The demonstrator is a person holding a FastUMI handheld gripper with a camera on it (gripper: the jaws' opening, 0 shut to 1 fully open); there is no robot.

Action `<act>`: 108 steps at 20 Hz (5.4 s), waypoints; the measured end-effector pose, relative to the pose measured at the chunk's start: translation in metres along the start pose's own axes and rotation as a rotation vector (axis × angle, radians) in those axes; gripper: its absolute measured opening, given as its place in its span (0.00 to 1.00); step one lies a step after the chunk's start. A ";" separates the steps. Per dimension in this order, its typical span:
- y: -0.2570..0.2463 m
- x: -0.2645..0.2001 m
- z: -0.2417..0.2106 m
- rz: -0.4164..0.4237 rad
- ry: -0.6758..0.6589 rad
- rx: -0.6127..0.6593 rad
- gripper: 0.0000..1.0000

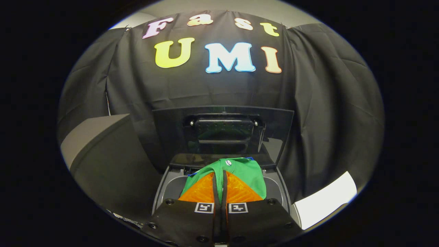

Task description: Put the clothes into the washing machine and then close the washing machine lid.

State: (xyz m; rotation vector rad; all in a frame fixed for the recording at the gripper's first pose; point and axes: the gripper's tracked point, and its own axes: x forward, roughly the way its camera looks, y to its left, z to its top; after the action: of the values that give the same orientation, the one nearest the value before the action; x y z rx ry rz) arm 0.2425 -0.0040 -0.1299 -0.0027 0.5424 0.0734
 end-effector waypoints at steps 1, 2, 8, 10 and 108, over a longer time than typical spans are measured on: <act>-0.001 0.003 -0.004 -0.003 0.005 -0.002 0.02; -0.003 0.006 -0.010 -0.005 0.013 -0.006 0.02; -0.004 0.027 -0.039 -0.006 0.071 -0.008 0.02; -0.002 0.031 -0.046 -0.008 0.092 -0.002 0.02; 0.025 0.001 0.067 0.012 -0.282 0.012 1.00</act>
State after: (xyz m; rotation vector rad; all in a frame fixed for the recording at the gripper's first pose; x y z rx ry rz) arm 0.2765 0.0229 -0.0726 0.0228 0.2606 0.0805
